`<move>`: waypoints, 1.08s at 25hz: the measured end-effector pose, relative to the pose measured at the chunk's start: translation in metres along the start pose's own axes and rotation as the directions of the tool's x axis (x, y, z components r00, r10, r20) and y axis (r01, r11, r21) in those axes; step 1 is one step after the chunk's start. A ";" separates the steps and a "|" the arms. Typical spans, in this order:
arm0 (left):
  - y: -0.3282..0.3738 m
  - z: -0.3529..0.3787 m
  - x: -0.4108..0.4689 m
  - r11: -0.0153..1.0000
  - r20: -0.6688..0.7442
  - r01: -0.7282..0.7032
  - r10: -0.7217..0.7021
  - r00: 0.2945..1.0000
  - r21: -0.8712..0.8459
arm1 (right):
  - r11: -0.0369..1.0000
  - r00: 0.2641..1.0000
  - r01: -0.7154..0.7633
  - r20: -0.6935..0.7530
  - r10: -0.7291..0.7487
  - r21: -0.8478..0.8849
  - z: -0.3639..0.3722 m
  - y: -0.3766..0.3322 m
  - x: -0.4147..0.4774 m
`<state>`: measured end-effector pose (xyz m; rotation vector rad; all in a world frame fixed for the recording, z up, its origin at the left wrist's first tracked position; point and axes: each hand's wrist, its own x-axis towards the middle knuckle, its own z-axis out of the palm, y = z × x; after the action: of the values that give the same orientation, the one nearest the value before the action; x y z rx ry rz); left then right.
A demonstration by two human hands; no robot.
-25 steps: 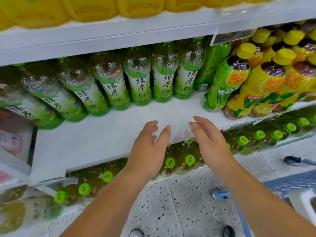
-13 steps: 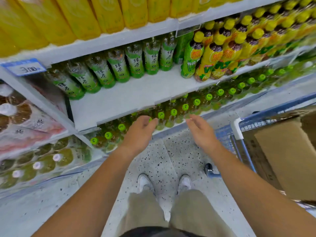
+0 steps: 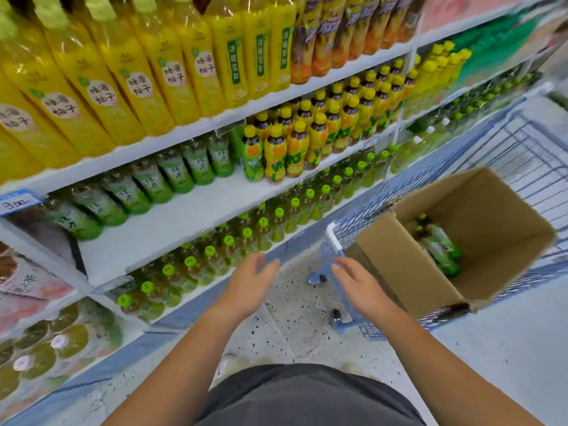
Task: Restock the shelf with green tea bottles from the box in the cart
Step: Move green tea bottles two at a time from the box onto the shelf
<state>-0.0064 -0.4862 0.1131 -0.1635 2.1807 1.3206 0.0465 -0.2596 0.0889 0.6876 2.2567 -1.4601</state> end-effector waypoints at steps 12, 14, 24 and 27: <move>0.105 0.209 -0.017 0.999 0.095 0.024 -0.020 0.995 -0.043 | 1.000 0.999 -0.016 -0.052 0.016 -0.004 -0.202 0.088 -0.004; 0.118 0.233 -0.017 0.999 0.129 0.037 -0.033 0.991 -0.024 | 0.999 0.996 -0.050 -0.072 0.051 0.009 -0.228 0.100 0.000; 0.208 0.302 0.077 0.990 0.373 -0.022 -0.033 0.927 0.140 | 0.949 0.936 -0.229 -0.220 0.275 0.216 -0.300 0.152 0.049; 0.226 0.334 0.132 0.934 0.384 -0.107 -0.034 0.923 0.340 | 0.925 0.913 -0.271 -0.233 0.334 0.266 -0.310 0.166 0.074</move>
<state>-0.0653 -0.0657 0.1032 0.2613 2.0396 0.8619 0.0704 0.0966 0.0493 1.3263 2.0596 -1.5565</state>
